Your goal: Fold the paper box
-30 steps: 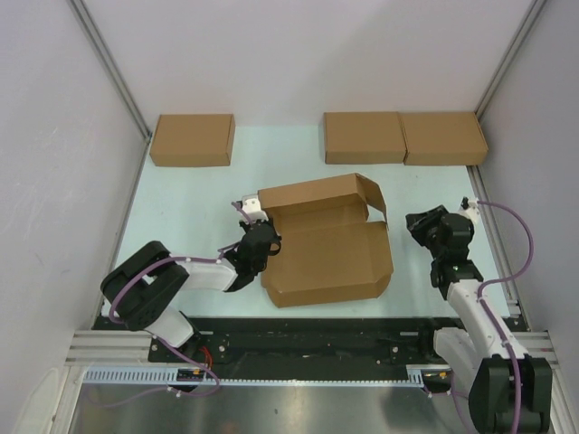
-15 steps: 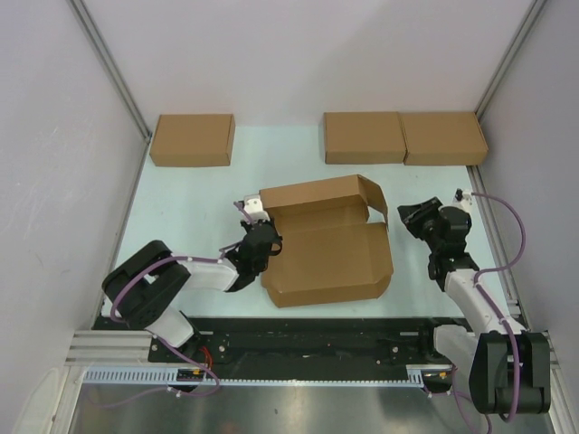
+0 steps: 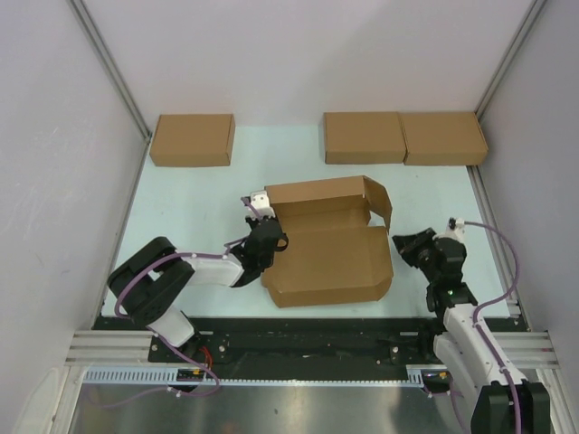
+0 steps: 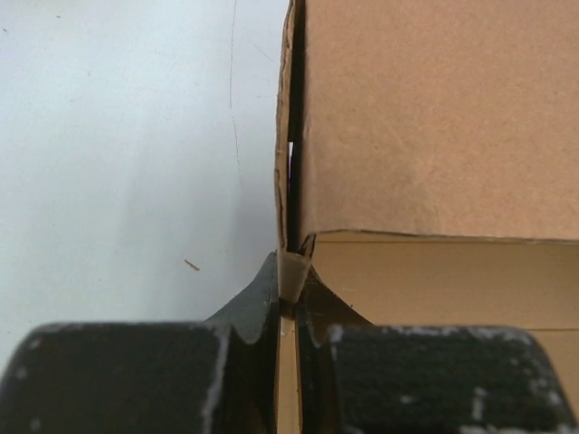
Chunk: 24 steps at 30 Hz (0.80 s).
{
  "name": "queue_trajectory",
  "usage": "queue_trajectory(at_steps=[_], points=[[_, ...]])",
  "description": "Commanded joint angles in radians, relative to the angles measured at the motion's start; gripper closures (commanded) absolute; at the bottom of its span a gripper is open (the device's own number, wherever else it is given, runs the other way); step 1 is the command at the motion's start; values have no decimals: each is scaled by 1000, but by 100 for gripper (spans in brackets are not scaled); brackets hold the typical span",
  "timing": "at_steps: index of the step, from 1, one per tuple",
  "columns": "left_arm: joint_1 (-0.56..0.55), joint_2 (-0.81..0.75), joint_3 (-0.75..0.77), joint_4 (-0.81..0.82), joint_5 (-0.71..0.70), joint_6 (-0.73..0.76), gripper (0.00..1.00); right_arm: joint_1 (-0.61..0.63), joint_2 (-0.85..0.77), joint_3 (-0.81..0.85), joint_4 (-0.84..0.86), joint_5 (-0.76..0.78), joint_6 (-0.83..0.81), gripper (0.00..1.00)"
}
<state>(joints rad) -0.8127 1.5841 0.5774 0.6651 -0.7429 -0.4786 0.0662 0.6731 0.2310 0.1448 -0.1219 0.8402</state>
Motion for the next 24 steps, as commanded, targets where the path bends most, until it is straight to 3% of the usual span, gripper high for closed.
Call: queue_trajectory(at_steps=[1,15,24], points=[[-13,25,13,-78,-9,14,100,17,-1,-108,-16,-12,65,90],[-16,17,-2,-56,5,25,100,89,144,-130,39,71,57,92],[-17,-19,-143,215,120,127,100,63,264,-117,105,77,102,93]])
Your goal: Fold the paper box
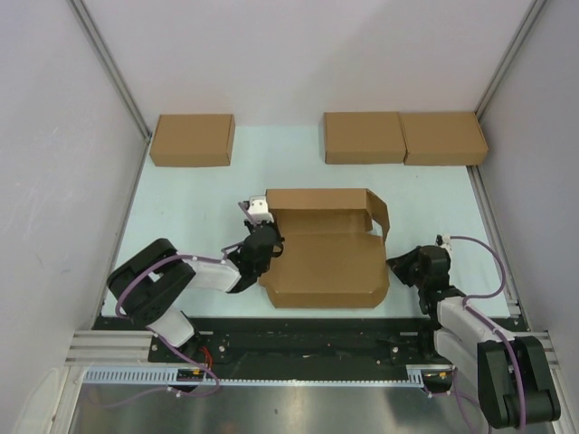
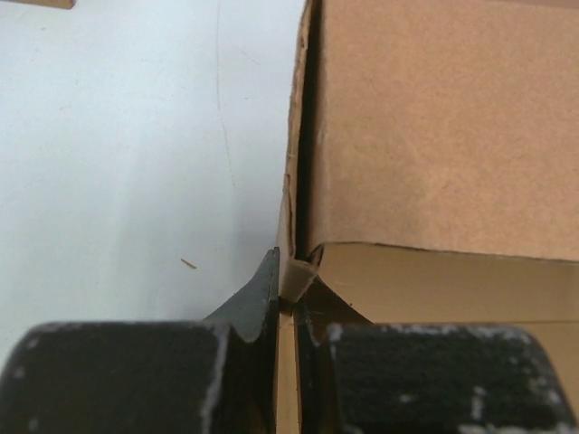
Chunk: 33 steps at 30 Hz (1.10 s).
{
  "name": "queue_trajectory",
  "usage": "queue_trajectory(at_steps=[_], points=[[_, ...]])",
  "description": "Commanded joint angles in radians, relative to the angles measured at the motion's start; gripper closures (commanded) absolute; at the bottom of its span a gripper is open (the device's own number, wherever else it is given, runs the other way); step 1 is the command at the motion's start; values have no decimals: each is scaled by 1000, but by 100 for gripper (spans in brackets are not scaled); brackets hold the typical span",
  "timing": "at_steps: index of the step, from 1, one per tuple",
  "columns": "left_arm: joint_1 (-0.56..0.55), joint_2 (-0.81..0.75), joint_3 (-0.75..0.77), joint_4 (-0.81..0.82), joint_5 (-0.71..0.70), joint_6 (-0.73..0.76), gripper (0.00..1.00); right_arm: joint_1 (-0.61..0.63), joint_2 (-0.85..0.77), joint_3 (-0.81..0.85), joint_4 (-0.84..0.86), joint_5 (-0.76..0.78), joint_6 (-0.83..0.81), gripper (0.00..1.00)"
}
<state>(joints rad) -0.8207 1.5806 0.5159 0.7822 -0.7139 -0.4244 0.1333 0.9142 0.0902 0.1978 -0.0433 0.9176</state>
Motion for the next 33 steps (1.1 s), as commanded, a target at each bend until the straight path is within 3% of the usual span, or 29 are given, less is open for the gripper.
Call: queue_trajectory(at_steps=[1,12,19,24,27,30,33], points=[[-8,-18,-94,156,108,100,100,-3,26,23,55,-3,32,93],[-8,38,-111,327,260,255,100,-3,-66,31,-14,2,29,85],[9,56,-51,244,337,319,100,-1,-104,43,-55,5,9,83],[11,59,-25,177,251,271,100,6,-156,62,-103,5,-13,83],[12,67,41,36,174,236,100,23,-228,110,-190,26,-49,81],[12,91,105,-107,148,217,100,38,-339,186,-306,43,-103,77],[11,102,122,-123,146,204,100,43,-411,261,-403,98,-166,71]])
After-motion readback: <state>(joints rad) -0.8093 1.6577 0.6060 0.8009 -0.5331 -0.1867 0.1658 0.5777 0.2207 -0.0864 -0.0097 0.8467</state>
